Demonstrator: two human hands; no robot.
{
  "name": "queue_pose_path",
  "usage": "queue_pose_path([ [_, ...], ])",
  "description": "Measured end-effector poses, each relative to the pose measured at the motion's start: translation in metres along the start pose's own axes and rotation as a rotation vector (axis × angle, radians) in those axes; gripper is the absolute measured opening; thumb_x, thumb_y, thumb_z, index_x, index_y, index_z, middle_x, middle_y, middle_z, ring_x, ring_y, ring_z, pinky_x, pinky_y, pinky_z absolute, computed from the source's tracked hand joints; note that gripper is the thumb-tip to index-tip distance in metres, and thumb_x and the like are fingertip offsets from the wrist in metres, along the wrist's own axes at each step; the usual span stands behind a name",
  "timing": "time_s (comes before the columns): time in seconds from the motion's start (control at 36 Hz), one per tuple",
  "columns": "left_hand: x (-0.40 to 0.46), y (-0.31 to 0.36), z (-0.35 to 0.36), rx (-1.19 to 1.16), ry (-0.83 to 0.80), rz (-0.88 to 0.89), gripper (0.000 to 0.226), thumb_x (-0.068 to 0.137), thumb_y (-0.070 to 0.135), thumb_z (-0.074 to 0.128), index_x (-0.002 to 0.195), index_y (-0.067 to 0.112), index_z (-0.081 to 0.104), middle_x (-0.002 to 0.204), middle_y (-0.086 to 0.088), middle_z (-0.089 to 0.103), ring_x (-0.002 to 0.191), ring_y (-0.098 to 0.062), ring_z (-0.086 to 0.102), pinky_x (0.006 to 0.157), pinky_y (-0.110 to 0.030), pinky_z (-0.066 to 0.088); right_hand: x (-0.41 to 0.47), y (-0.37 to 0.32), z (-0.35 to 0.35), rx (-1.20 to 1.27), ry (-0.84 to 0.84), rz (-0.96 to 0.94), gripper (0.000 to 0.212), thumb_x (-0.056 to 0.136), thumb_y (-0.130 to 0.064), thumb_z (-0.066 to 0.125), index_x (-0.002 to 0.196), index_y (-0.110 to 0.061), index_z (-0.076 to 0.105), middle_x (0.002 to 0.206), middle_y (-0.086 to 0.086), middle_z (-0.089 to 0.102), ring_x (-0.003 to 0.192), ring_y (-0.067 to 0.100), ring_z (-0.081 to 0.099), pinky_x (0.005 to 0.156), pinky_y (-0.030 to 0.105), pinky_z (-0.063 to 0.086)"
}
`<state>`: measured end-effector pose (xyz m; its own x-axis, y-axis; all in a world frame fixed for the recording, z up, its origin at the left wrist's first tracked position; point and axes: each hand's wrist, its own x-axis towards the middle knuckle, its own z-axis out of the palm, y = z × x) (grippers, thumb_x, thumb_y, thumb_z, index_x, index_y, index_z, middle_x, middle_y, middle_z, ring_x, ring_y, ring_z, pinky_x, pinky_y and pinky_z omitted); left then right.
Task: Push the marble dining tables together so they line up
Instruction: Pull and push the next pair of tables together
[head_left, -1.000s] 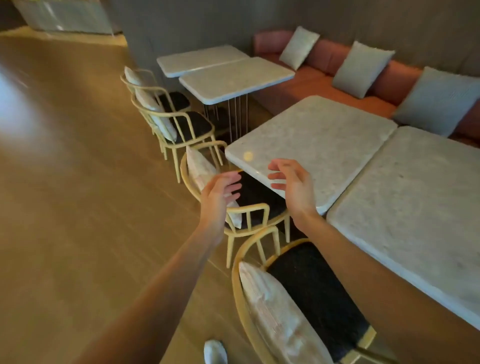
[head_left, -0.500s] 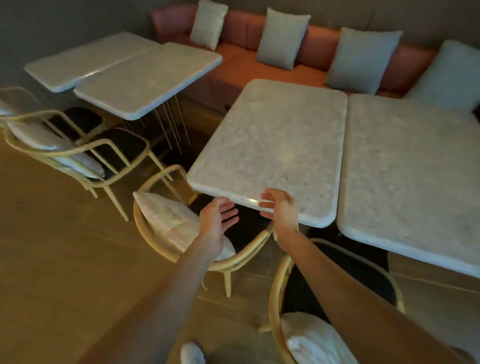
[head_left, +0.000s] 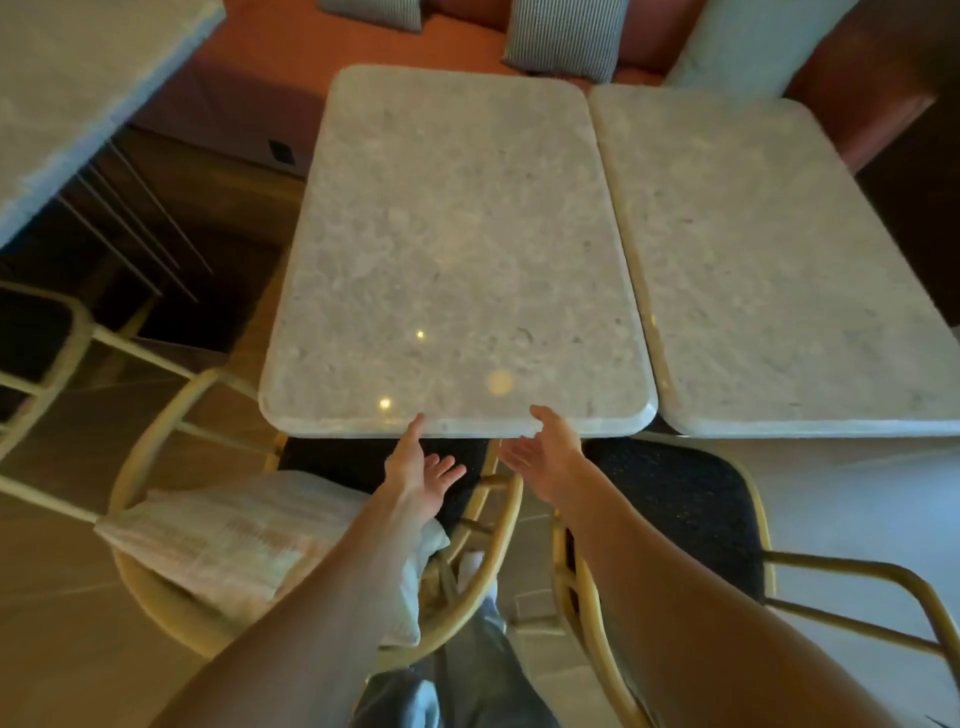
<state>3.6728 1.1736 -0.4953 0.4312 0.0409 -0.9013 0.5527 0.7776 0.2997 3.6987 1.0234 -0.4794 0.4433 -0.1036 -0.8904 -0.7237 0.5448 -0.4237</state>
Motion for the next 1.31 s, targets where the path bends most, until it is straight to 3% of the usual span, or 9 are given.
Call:
queue_pose_path([
  [0.08,0.026,0.004,0.005,0.018,0.045,-0.002,0.079,0.090,0.037,0.072,0.154,0.018,0.030,0.156,-0.023,0.031,0.141,-0.036,0.039,0.113,-0.054,0.039,0.029,-0.002,-0.001,0.045,0.026,0.063,0.055,0.096,-0.031,0.066,0.135,-0.001,0.043,0.143,0.026,0.047,0.129,0.040,0.054,0.096,0.045,0.052],
  [0.17,0.053,0.007,0.010,0.021,0.017,0.018,0.072,0.089,0.043,0.070,0.149,0.014,0.040,0.149,-0.020,0.042,0.140,-0.033,0.041,0.116,-0.051,0.036,0.057,-0.004,-0.005,0.111,0.015,0.105,0.052,0.094,-0.037,0.067,0.125,0.000,0.047,0.135,0.023,0.055,0.131,0.040,0.053,0.107,0.050,0.047],
  [0.22,0.068,0.006,0.013,-0.022,0.012,0.024,0.065,0.089,0.044,0.070,0.141,0.011,0.049,0.141,-0.016,0.053,0.133,-0.031,0.050,0.116,-0.047,0.037,0.072,-0.005,-0.008,0.174,0.021,0.096,0.054,0.094,-0.038,0.067,0.132,-0.003,0.048,0.129,0.021,0.058,0.130,0.040,0.054,0.107,0.051,0.047],
  [0.33,0.087,0.004,0.017,-0.172,0.018,0.042,0.055,0.090,0.036,0.070,0.135,0.009,0.055,0.129,-0.016,0.065,0.117,-0.030,0.063,0.109,-0.043,0.046,0.091,-0.007,-0.010,0.281,0.068,0.055,0.060,0.093,-0.032,0.070,0.141,-0.006,0.043,0.141,0.021,0.051,0.127,0.041,0.054,0.108,0.055,0.046],
  [0.56,0.092,-0.004,0.014,-0.116,-0.002,0.127,0.047,0.098,0.030,0.060,0.138,0.007,0.053,0.133,-0.016,0.063,0.118,-0.028,0.063,0.108,-0.043,0.048,0.094,-0.006,-0.020,0.251,0.041,0.016,0.049,0.093,-0.028,0.070,0.129,-0.003,0.048,0.124,0.021,0.059,0.121,0.038,0.060,0.103,0.052,0.052],
  [0.81,0.086,-0.010,0.018,-0.036,0.047,0.203,0.047,0.099,0.030,0.059,0.140,0.008,0.051,0.136,-0.015,0.060,0.121,-0.028,0.061,0.104,-0.042,0.050,0.095,-0.002,-0.026,0.267,-0.003,-0.012,0.033,0.092,-0.022,0.072,0.112,-0.005,0.053,0.129,0.019,0.061,0.112,0.036,0.065,0.098,0.051,0.055],
  [1.03,0.083,-0.010,0.019,-0.027,0.062,0.211,0.047,0.100,0.032,0.057,0.140,0.008,0.051,0.135,-0.014,0.061,0.122,-0.027,0.062,0.101,-0.040,0.051,0.097,-0.002,-0.026,0.286,-0.013,0.003,0.038,0.092,-0.022,0.072,0.118,-0.004,0.051,0.129,0.019,0.061,0.115,0.036,0.064,0.100,0.052,0.054],
  [1.19,0.083,-0.008,0.021,-0.059,0.081,0.189,0.043,0.099,0.031,0.059,0.134,0.007,0.056,0.130,-0.015,0.064,0.114,-0.027,0.066,0.104,-0.043,0.051,0.099,-0.004,-0.025,0.257,0.011,0.024,0.045,0.093,-0.024,0.071,0.127,-0.001,0.052,0.122,0.018,0.064,0.116,0.037,0.065,0.099,0.049,0.055],
  [1.31,0.074,-0.001,0.025,0.022,0.080,0.134,0.040,0.100,0.031,0.057,0.131,0.005,0.056,0.122,-0.015,0.065,0.092,-0.025,0.068,0.100,-0.043,0.053,0.088,-0.010,-0.023,0.129,0.058,0.045,0.030,0.093,-0.027,0.071,0.107,-0.003,0.057,0.104,0.019,0.070,0.118,0.040,0.065,0.100,0.050,0.055],
])
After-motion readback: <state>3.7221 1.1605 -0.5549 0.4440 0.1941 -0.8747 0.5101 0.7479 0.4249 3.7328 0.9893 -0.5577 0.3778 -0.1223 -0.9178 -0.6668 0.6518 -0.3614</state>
